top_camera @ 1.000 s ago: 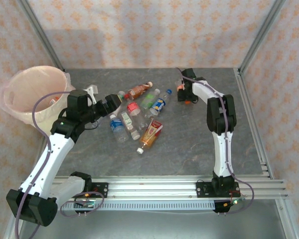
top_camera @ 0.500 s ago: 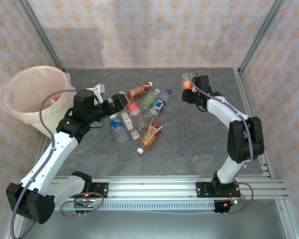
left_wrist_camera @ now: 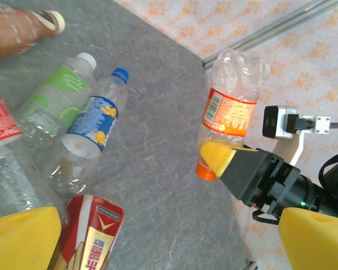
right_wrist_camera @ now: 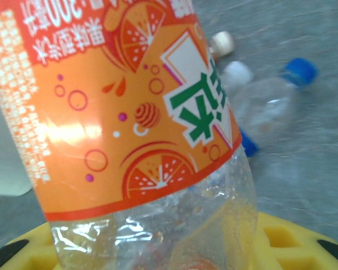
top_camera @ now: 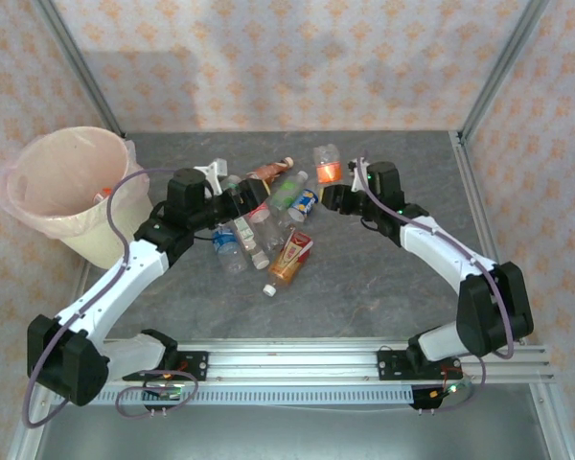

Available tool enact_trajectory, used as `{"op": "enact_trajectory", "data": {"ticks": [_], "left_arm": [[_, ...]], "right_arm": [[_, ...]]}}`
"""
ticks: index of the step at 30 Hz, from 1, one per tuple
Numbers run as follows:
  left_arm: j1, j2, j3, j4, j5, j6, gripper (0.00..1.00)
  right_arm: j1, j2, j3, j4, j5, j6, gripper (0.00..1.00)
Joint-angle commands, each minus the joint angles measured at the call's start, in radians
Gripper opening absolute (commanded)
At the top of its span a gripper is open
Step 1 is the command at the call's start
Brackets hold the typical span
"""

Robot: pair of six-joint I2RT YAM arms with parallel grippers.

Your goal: Put the plastic bottles in the bin

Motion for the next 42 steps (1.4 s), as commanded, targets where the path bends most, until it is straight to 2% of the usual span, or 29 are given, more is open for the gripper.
{"op": "enact_trajectory", "data": {"ticks": [1, 7, 14, 21, 25, 30, 34, 36, 39, 42], "left_arm": [[-0.018, 0.024, 0.003, 0.132, 0.035, -0.031, 1.00], [-0.054, 0.096, 0.012, 0.259, 0.091, -0.031, 1.00], [-0.085, 0.176, 0.045, 0.276, 0.057, -0.016, 1.00], [-0.102, 0.233, 0.073, 0.340, 0.076, -0.012, 0.99], [-0.102, 0.251, 0.097, 0.329, 0.053, -0.002, 0.89], [-0.102, 0.262, 0.109, 0.349, 0.030, -0.005, 0.68], [-0.101, 0.268, 0.114, 0.355, 0.037, -0.007, 0.55], [-0.101, 0.269, 0.112, 0.355, 0.040, -0.003, 0.52], [-0.101, 0.257, 0.111, 0.327, 0.011, 0.015, 0.49], [-0.101, 0.232, 0.120, 0.247, -0.074, 0.043, 0.49]], "right_arm": [[0.045, -0.025, -0.021, 0.103, -0.096, 0.049, 0.36], [0.109, -0.015, -0.048, 0.207, -0.193, 0.143, 0.36], [0.146, -0.008, -0.054, 0.260, -0.261, 0.187, 0.36], [0.184, 0.009, -0.020, 0.218, -0.312, 0.162, 0.36], [0.189, 0.001, -0.012, 0.207, -0.348, 0.150, 0.37], [0.190, -0.015, -0.012, 0.181, -0.365, 0.131, 0.40], [0.189, -0.029, -0.012, 0.169, -0.357, 0.126, 0.48], [0.190, -0.037, -0.010, 0.162, -0.337, 0.124, 0.55], [0.189, -0.055, -0.004, 0.118, -0.256, 0.108, 0.68], [0.190, -0.085, -0.011, 0.073, -0.129, 0.088, 0.80]]}}
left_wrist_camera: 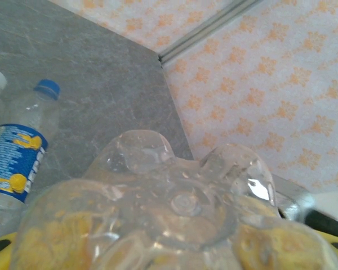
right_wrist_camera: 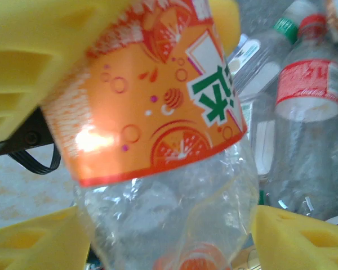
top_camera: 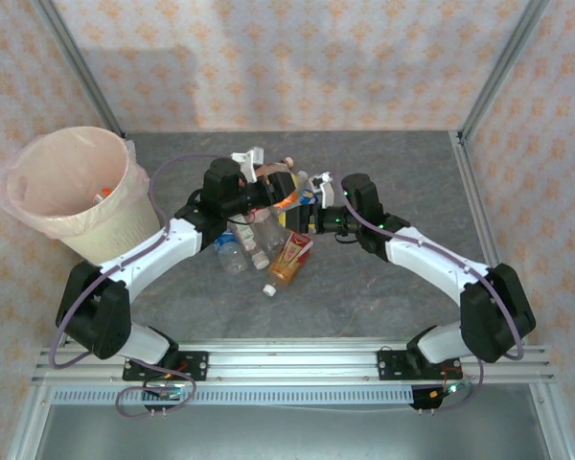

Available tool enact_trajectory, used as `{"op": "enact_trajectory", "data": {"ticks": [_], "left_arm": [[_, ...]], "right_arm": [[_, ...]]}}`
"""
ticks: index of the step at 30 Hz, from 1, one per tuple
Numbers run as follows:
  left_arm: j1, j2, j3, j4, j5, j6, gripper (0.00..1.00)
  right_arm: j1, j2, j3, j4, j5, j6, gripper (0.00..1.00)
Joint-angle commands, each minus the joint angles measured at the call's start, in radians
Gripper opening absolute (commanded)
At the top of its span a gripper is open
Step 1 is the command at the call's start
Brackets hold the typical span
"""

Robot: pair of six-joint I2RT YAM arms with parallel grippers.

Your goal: Put the plastic bottles in the bin

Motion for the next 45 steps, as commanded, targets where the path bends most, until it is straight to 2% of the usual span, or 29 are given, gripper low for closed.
{"op": "enact_trajectory", "data": {"ticks": [1, 5, 9, 12, 16, 24, 28, 31, 37, 39, 45], "left_arm": [[0.004, -0.046, 0.035, -0.079, -0.120, 0.055, 0.48], [0.003, -0.104, 0.034, -0.197, -0.271, 0.113, 0.48], [0.009, -0.183, 0.046, -0.324, -0.418, 0.170, 0.48], [0.011, -0.243, 0.069, -0.425, -0.549, 0.217, 0.48], [0.021, -0.321, 0.116, -0.538, -0.714, 0.307, 0.48], [0.099, -0.384, 0.322, -0.704, -1.029, 0.500, 0.48], [0.153, -0.380, 0.421, -0.717, -1.188, 0.598, 0.49], [0.207, -0.363, 0.479, -0.708, -1.263, 0.664, 0.49], [0.404, -0.302, 0.532, -0.702, -1.316, 0.704, 0.49], [0.484, -0.276, 0.538, -0.700, -1.304, 0.700, 0.49], [0.649, -0.172, 0.564, -0.757, -1.261, 0.645, 0.50]], "right_arm": [[0.003, -0.067, 0.015, -0.043, 0.163, -0.036, 0.84], [0.003, -0.134, -0.039, -0.024, 0.358, -0.022, 1.00], [0.003, -0.203, -0.099, -0.018, 0.645, 0.021, 0.99], [0.003, -0.233, -0.117, -0.088, 0.894, 0.069, 0.99], [0.001, -0.222, -0.106, -0.197, 1.065, 0.096, 0.99], [0.000, -0.190, -0.082, -0.249, 1.084, 0.118, 0.99], [0.000, -0.178, -0.072, -0.250, 1.072, 0.120, 0.99], [0.000, -0.171, -0.067, -0.251, 1.064, 0.120, 0.99], [0.001, -0.165, -0.061, -0.250, 1.056, 0.118, 0.99], [0.000, -0.161, -0.058, -0.250, 1.055, 0.115, 0.99], [0.000, -0.154, -0.047, -0.251, 1.049, 0.111, 0.99]]}}
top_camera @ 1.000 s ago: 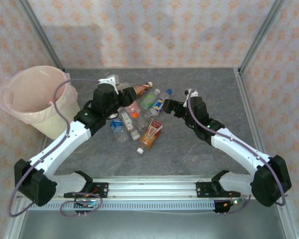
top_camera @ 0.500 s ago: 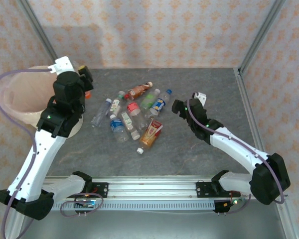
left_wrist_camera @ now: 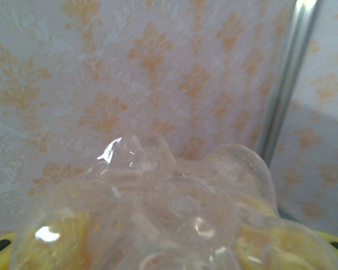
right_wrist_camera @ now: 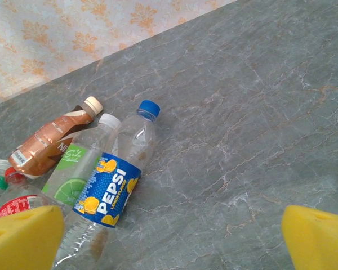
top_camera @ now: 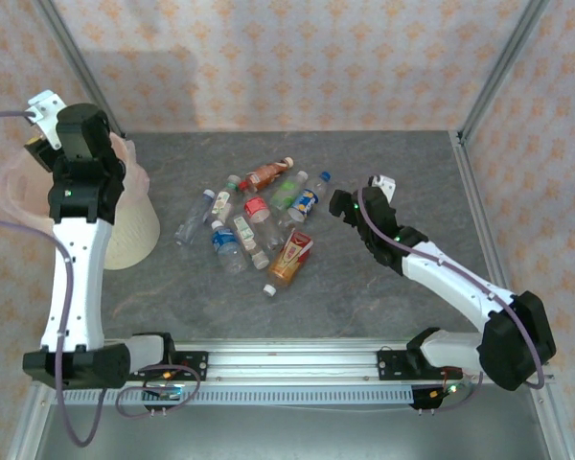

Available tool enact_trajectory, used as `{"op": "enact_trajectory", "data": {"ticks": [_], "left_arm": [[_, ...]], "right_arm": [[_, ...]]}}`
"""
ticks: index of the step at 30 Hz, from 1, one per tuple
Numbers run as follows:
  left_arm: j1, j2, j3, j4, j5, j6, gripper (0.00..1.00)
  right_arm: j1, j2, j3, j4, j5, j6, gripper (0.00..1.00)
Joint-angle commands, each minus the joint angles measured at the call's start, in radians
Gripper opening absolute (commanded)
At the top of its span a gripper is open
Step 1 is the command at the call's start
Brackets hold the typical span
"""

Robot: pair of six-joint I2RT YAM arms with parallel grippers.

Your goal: Put the plastic bottles in the bin

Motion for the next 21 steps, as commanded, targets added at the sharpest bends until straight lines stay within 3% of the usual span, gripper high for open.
{"op": "enact_trajectory", "data": {"ticks": [1, 6, 9, 15, 21], "left_arm": [[0.077, 0.050, 0.040, -0.084, -0.009, -0.038, 0.50], [0.185, 0.137, 0.050, -0.171, -0.001, -0.123, 0.52], [0.226, 0.182, 0.063, -0.214, 0.017, -0.165, 0.58], [0.249, 0.264, 0.156, -0.345, -0.076, -0.242, 0.87], [0.249, 0.270, 0.211, -0.404, -0.059, -0.259, 1.00]], "right_arm": [[0.002, 0.006, 0.029, -0.018, 0.010, 0.008, 0.99], [0.001, 0.003, 0.038, -0.031, 0.011, 0.003, 0.99], [0.001, 0.003, 0.041, -0.034, 0.015, 0.000, 0.99], [0.002, 0.006, 0.043, -0.043, 0.017, 0.008, 0.99], [0.001, 0.006, 0.026, -0.015, 0.011, 0.018, 0.99]]}}
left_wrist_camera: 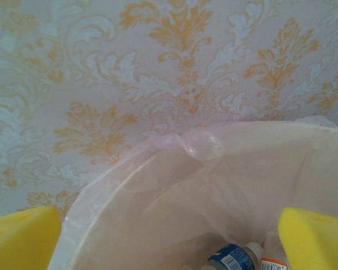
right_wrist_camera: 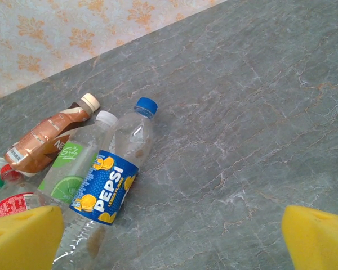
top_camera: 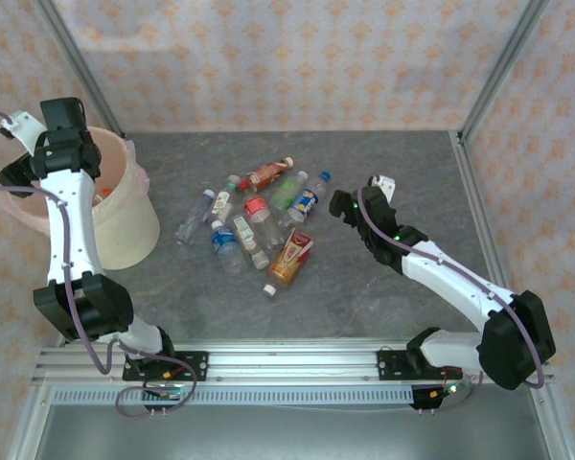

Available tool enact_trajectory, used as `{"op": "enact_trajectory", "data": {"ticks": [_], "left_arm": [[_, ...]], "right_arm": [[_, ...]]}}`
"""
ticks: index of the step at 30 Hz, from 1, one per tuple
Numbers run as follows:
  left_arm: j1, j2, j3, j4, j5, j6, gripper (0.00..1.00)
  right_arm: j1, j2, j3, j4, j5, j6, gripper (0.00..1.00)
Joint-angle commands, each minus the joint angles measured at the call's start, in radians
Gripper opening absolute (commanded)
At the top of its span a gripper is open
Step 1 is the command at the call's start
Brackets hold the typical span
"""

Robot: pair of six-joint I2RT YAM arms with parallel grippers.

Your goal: Put the plastic bottles in the bin

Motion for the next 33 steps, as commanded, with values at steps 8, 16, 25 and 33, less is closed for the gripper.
{"op": "enact_trajectory", "data": {"ticks": [8, 16, 25, 33], "left_arm": [[-0.057, -0.157, -0.023, -0.026, 0.289, -0.097, 1.00], [-0.361, -0.271, -0.142, 0.058, 0.486, -0.123, 1.00], [-0.662, -0.372, -0.491, 0.152, 0.585, -0.297, 1.00], [-0.725, -0.495, -0.727, 0.216, 0.809, -0.332, 1.00]], "right_arm": [[0.002, 0.041, 0.020, -0.007, -0.057, 0.058, 0.99], [0.001, 0.046, -0.006, -0.107, -0.149, 0.154, 0.99], [0.047, 0.110, -0.038, -0.107, -0.371, 0.564, 0.99], [0.177, 0.251, 0.093, -0.181, -0.298, 0.555, 0.99]]}}
